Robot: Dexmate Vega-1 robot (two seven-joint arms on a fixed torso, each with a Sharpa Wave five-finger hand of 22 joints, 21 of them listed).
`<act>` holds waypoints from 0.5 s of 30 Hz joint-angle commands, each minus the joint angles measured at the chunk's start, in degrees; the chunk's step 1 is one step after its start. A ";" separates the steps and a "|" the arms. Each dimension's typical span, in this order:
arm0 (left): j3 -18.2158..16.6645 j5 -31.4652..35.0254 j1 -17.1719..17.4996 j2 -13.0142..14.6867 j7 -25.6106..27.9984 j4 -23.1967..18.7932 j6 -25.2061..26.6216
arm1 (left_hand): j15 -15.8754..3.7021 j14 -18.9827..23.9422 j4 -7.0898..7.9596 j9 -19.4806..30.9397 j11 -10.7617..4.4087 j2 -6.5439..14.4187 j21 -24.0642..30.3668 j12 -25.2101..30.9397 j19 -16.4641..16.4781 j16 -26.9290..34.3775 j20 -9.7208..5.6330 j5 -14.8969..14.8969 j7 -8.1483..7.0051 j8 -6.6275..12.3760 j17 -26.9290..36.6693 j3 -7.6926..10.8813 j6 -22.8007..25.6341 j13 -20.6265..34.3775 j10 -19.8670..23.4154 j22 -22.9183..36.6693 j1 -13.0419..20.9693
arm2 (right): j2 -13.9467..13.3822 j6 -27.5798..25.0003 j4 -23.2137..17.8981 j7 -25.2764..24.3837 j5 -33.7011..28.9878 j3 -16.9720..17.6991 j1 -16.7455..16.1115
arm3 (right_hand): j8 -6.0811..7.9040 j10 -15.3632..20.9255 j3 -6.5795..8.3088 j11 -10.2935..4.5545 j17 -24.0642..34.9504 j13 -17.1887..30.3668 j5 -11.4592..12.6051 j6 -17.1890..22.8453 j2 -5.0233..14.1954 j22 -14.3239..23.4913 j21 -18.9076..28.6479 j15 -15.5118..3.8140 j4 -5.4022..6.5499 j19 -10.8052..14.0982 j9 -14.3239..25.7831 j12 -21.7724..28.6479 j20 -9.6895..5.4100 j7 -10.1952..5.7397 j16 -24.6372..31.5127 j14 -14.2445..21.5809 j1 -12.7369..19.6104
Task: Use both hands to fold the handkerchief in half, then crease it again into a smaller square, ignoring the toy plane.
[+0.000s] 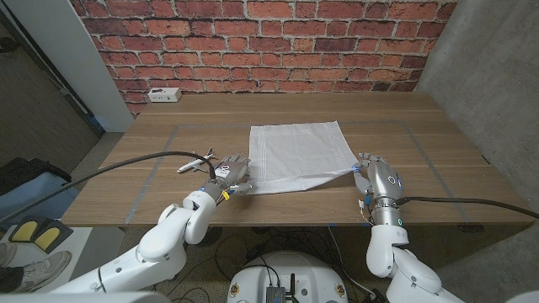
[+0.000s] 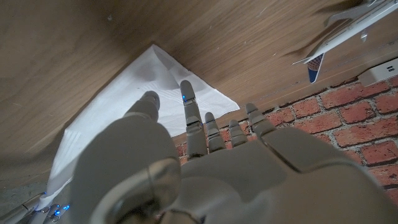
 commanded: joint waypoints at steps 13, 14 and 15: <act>3.78 4.67 -2.47 -1.02 1.88 1.43 -1.33 | -3.10 5.59 -6.86 -3.61 -3.33 3.86 1.30 2.16 4.14 0.84 -1.19 2.46 -0.45 3.40 -0.26 4.59 19.26 -1.05 8.57 -0.02 11.50 | 0.38 0.78 0.86 -0.56 0.79 0.68 -0.01 | -0.17 0.64 -0.21 -0.14 -0.09 0.21 0.08 0.60 -0.03 0.10 0.31 -8.10 0.04 0.19 0.31 -0.12 0.38 0.18 -0.05 0.59 0.66; 3.65 4.79 -2.27 -1.02 2.40 1.42 -1.42 | -3.24 5.66 -6.86 -3.51 -3.43 3.89 1.34 2.13 4.28 0.83 -1.36 2.50 -0.52 3.41 -0.27 4.68 19.17 -1.05 8.62 -0.02 11.74 | 0.41 0.72 0.91 -0.52 0.80 0.66 0.04 | -0.16 0.68 -0.19 -0.09 -0.14 0.21 0.09 0.67 -0.09 0.09 0.32 -8.10 -0.04 0.21 0.32 -0.12 0.44 0.19 -0.08 0.63 0.76; 3.48 4.75 -2.08 -1.01 2.69 1.34 -1.47 | -3.28 5.56 -6.86 -3.38 -3.39 3.97 1.37 2.09 4.39 0.74 -1.51 2.54 -0.46 3.42 -0.27 4.79 19.05 -1.06 8.62 -0.03 12.01 | 0.38 0.88 0.95 -0.50 0.89 0.69 0.05 | -0.16 0.63 -0.21 -0.13 -0.13 0.21 0.09 0.73 -0.06 0.09 0.30 -8.11 0.02 0.17 0.32 -0.15 0.42 0.24 -0.09 0.63 0.69</act>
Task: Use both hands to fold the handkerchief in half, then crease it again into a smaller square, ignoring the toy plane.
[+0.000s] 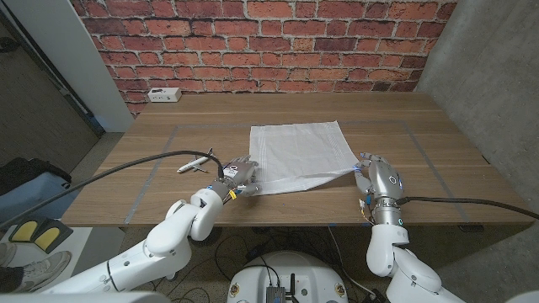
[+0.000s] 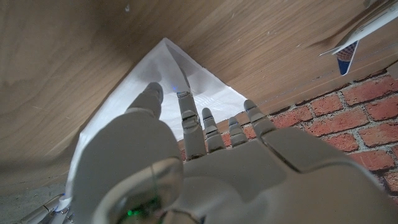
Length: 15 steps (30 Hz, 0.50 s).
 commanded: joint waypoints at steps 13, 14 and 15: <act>-2.78 0.27 3.30 1.21 6.40 -2.42 -1.75 | -0.91 0.68 0.65 4.76 -0.34 1.81 0.73 -0.73 1.91 -0.29 -2.27 1.56 0.91 1.87 0.00 1.65 -1.70 0.35 0.09 0.05 4.07 | 0.83 0.69 0.82 -1.44 0.34 0.24 -0.19 | -0.13 0.68 -0.25 -0.05 0.12 0.22 0.12 0.48 -0.01 0.09 0.33 -8.10 0.02 0.31 0.04 -0.28 0.38 -0.05 -0.14 0.65 0.82; -3.21 -0.12 3.58 1.52 6.61 -2.83 -2.01 | -0.97 0.77 0.66 4.92 -0.36 1.74 0.73 -0.73 1.92 -0.26 -2.34 1.62 0.82 2.02 -0.01 1.61 -1.61 0.37 0.14 0.05 4.05 | 1.03 0.68 0.81 -1.70 0.41 0.34 -0.32 | -0.14 0.67 -0.27 -0.05 0.14 0.22 0.11 0.50 0.02 0.09 0.32 -8.13 0.08 0.26 0.04 -0.30 0.33 -0.01 -0.14 0.62 0.75; -3.64 -0.54 3.84 1.86 6.85 -3.20 -2.36 | -0.96 0.77 0.68 5.09 -0.34 1.68 0.73 -0.73 1.91 -0.27 -2.32 1.68 0.88 2.13 -0.01 1.57 -1.62 0.39 0.18 0.05 4.02 | 1.18 0.58 0.77 -1.88 0.45 0.43 -0.44 | -0.13 0.69 -0.27 0.00 0.12 0.22 0.12 0.56 -0.02 0.09 0.34 -8.11 0.04 0.32 0.04 -0.30 0.39 0.10 -0.14 0.66 0.80</act>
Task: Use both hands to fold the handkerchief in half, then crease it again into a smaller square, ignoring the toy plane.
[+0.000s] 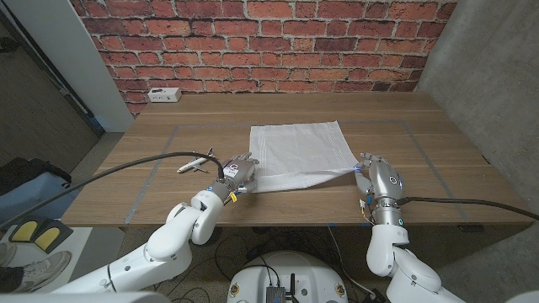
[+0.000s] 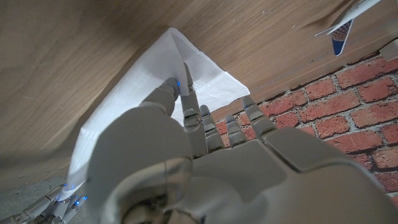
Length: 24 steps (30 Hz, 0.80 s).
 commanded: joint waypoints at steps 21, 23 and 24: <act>-13.48 -11.31 12.06 9.15 10.85 -9.10 -8.79 | -1.24 0.85 -0.27 2.02 -1.38 -2.67 0.20 0.05 0.23 -0.16 -0.76 1.41 -3.33 2.76 -0.04 -0.71 3.43 0.30 1.91 -0.05 1.25 | 2.68 1.41 -0.96 -4.65 3.36 4.60 -3.64 | -0.57 0.49 -0.34 0.14 0.39 0.24 0.10 -0.25 0.60 0.09 0.24 -7.89 0.45 0.11 0.12 -0.26 0.34 0.05 0.00 0.57 0.66; -14.27 -11.55 13.02 9.77 11.19 -9.75 -9.07 | -1.27 0.79 -0.25 1.90 -1.37 -2.79 0.16 -0.03 0.17 -0.20 -0.69 1.42 -3.60 2.70 -0.03 -0.78 3.50 0.30 1.78 -0.05 1.25 | 2.82 2.35 -1.10 -4.88 4.11 5.22 -3.96 | -0.64 0.37 -0.38 0.28 0.44 0.24 0.07 -0.34 0.71 0.10 0.23 -7.81 0.63 0.09 0.12 -0.33 0.39 0.03 -0.01 0.49 0.46; -14.70 -11.76 13.50 10.09 11.42 -10.04 -9.34 | -1.29 0.76 -0.23 1.84 -1.38 -2.85 0.14 -0.04 0.13 -0.21 -0.72 1.43 -3.62 2.71 -0.03 -0.81 3.65 0.29 1.77 -0.05 1.25 | 2.75 2.99 -1.14 -5.02 4.39 5.51 -4.15 | -0.66 0.34 -0.35 0.50 0.45 0.25 0.07 -0.35 0.78 0.10 0.23 -7.72 0.67 0.08 0.12 -0.35 0.48 -0.03 -0.04 0.43 0.45</act>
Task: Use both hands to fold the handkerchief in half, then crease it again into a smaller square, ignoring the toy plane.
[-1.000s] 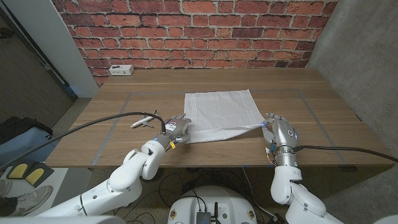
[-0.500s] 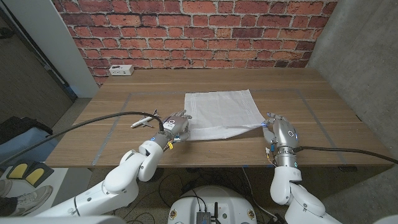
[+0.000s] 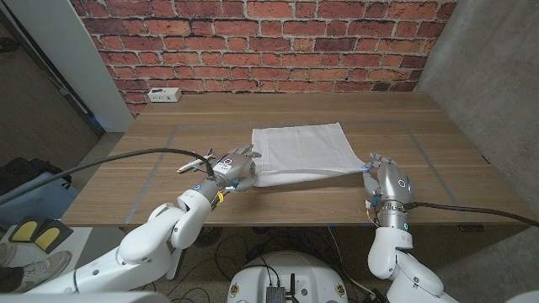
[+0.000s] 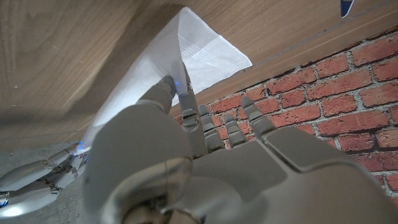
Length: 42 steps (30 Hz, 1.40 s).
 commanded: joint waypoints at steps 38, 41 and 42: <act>-27.21 -9.66 19.70 -1.47 4.38 -5.83 -14.52 | -0.58 0.12 0.04 -0.49 -0.22 -1.15 -0.08 -0.27 0.05 -0.24 -0.18 1.43 -0.36 -0.38 -0.03 -0.37 2.62 0.14 1.30 -0.08 1.30 | -0.39 7.81 -0.97 1.05 -1.16 3.42 3.04 | -0.35 -0.10 0.44 0.14 -0.04 0.26 -0.05 0.09 0.21 0.10 0.09 -7.36 0.43 -0.24 0.10 -0.50 0.78 -0.01 -0.70 0.15 -0.15; -26.85 -8.58 18.52 -2.30 3.46 -5.59 -13.86 | -0.61 0.18 0.09 -0.44 -0.23 -1.15 -0.10 -0.30 0.05 -0.23 -0.08 1.49 -0.40 -0.47 -0.03 -0.41 2.43 0.14 1.31 -0.08 1.31 | -0.70 7.87 -0.55 2.17 -1.35 3.10 4.18 | -0.36 -0.08 0.43 0.21 -0.03 0.26 -0.06 0.12 0.21 0.10 0.08 -7.35 0.45 -0.26 0.10 -0.50 0.75 -0.03 -0.70 0.14 -0.18; -26.74 -8.47 18.06 -2.49 3.03 -5.46 -13.76 | -0.60 0.18 0.10 -0.44 -0.25 -1.15 -0.10 -0.29 0.05 -0.23 -0.08 1.51 -0.40 -0.46 -0.03 -0.42 2.49 0.14 1.34 -0.08 1.31 | -0.48 7.73 -0.34 2.34 -1.36 3.00 4.62 | -0.38 -0.12 0.42 0.19 -0.02 0.26 -0.06 0.10 0.21 0.09 0.08 -7.36 0.47 -0.25 0.10 -0.52 0.75 -0.02 -0.70 0.13 -0.21</act>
